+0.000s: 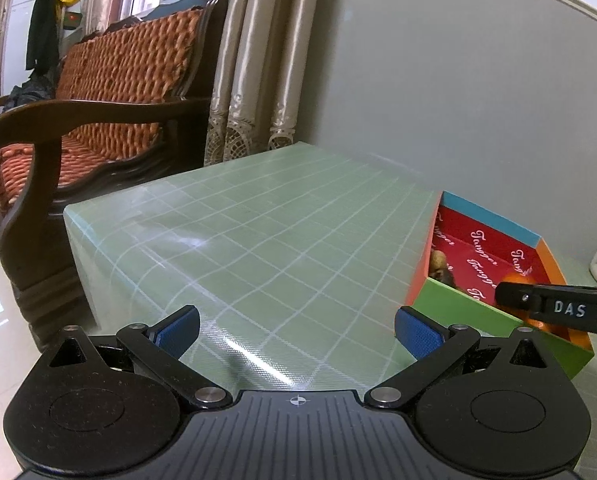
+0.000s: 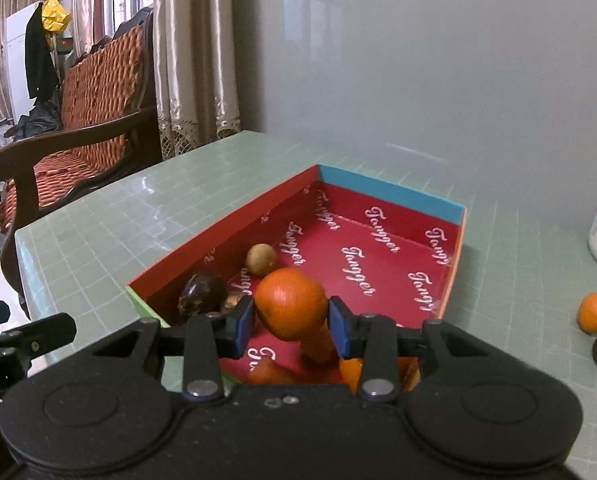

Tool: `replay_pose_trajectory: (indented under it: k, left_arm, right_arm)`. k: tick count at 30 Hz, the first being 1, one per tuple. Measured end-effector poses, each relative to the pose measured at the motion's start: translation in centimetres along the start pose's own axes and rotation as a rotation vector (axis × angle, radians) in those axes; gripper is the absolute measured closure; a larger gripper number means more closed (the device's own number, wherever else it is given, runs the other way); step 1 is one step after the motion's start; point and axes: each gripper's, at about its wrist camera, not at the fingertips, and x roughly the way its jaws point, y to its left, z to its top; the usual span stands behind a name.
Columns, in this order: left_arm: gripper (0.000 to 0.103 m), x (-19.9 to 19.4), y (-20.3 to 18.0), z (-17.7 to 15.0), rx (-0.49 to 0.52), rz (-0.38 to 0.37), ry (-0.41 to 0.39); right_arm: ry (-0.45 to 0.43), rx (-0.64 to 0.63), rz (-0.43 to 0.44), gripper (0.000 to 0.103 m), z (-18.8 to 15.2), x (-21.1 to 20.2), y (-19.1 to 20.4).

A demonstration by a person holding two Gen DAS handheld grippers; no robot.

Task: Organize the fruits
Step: 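Carry the orange with the right tool over the red box, then open the right tool to release the orange into the box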

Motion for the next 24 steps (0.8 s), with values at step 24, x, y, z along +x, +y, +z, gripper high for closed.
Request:
replay_pose_trajectory:
  k: [24]
  left_arm:
    - [0.000, -0.6, -3.1, -0.7, 0.097, -0.005, -0.020]
  right_arm:
    - [-0.120, 0.090, -0.076, 0.027, -1.2, -6.0, -5.5]
